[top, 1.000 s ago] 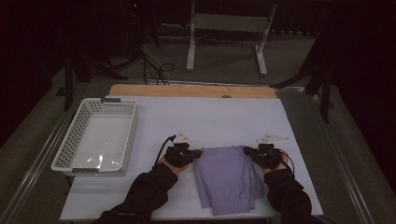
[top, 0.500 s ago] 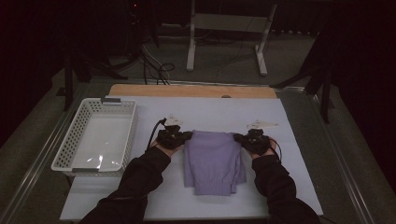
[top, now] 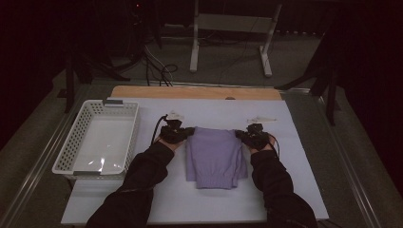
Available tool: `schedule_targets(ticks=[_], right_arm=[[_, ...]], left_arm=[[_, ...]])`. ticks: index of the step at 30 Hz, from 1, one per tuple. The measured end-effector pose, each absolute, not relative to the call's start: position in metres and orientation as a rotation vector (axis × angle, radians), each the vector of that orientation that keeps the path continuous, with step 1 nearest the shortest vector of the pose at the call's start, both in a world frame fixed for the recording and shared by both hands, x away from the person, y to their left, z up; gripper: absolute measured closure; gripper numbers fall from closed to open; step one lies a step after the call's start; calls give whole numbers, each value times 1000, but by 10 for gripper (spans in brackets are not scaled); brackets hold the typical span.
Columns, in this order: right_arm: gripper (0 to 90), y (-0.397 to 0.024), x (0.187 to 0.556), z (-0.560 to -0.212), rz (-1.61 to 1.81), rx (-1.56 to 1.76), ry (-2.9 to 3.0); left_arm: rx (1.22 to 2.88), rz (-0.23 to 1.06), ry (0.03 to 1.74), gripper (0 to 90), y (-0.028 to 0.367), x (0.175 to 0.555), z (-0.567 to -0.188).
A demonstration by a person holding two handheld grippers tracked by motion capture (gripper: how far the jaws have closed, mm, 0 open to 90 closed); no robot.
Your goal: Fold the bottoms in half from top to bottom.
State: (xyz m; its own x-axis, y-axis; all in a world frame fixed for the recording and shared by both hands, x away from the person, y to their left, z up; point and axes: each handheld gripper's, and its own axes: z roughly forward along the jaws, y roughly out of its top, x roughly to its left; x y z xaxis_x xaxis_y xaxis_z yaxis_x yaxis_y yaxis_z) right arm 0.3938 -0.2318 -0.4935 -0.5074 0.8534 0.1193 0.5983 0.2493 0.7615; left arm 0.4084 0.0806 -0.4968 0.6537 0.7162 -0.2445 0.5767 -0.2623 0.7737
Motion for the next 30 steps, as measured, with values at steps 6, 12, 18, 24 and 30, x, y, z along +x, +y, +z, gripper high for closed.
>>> schedule_targets(ticks=[6, 12, 18, 24, 30], right_arm=[[877, -231, 397, -497, 1110, 1348, 2192], [848, -230, 398, -495, 1112, 1357, 2183], [562, -230, 396, -489, 1173, 1355, 2174], [401, -226, 389, -484, 1212, 1324, 2191], [217, -225, 379, -476, 1284, 1293, 2199]], left_arm=[[1960, 209, 1034, 880, 76, 413, -500], [1963, 198, 1045, 869, 77, 413, -502], [1949, 219, 1044, 453, 76, 407, -497], [1943, 245, 1057, 229, 77, 401, -495], [1945, 224, 997, 62, 81, 392, -492]])
